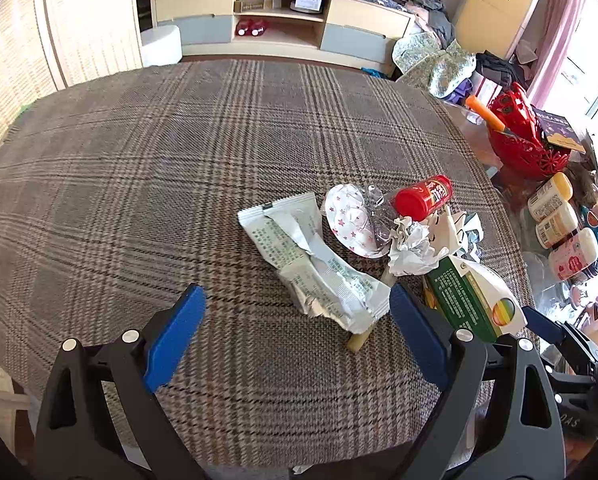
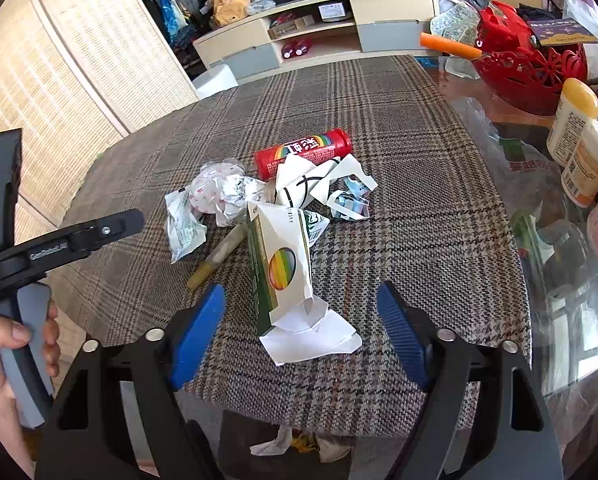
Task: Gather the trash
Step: 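Move both open tools back over the table toward the remaining trash, then grasp the white sachet with the left tool while the right tool grasps the green-and-white box, then carry the sachet and box to the bin and open both tools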
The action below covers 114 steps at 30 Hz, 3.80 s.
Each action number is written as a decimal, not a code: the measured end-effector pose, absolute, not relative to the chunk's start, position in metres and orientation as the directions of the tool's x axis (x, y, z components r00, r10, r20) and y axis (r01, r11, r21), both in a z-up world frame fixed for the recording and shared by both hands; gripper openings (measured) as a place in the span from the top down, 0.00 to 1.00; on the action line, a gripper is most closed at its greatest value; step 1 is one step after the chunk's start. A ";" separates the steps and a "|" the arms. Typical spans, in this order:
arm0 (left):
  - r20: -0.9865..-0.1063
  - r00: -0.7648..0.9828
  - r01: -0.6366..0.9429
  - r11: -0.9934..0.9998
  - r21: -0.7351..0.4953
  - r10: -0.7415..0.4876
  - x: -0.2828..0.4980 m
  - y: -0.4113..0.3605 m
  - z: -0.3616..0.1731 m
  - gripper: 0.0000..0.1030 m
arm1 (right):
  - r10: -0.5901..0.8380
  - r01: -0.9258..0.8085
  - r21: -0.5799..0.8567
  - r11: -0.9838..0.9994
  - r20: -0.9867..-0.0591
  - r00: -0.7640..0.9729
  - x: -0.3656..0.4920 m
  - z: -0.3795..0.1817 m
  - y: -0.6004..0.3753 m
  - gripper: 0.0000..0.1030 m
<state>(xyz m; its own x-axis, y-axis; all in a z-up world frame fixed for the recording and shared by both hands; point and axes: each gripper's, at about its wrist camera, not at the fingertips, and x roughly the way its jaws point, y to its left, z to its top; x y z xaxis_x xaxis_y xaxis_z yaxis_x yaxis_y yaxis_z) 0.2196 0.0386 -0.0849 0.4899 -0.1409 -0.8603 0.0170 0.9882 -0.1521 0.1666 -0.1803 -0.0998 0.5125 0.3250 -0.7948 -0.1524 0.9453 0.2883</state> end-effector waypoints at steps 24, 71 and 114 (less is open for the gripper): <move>-0.893 0.409 0.068 0.982 -0.176 -0.188 0.248 0.017 -0.132 0.65 | 0.352 -0.232 0.272 0.934 -0.806 0.475 0.181 -0.119 -0.163 0.63; -0.842 0.404 0.213 0.932 -0.293 -0.357 -0.057 -0.009 -0.134 0.86 | 0.349 -0.251 0.257 0.933 -0.812 0.468 -0.064 -0.137 -0.179 0.75; -0.892 0.252 0.127 0.926 -0.355 -0.376 0.023 -0.013 -0.255 0.51 | 0.325 -0.200 0.276 0.940 -0.901 0.287 -0.005 -0.259 -0.157 0.43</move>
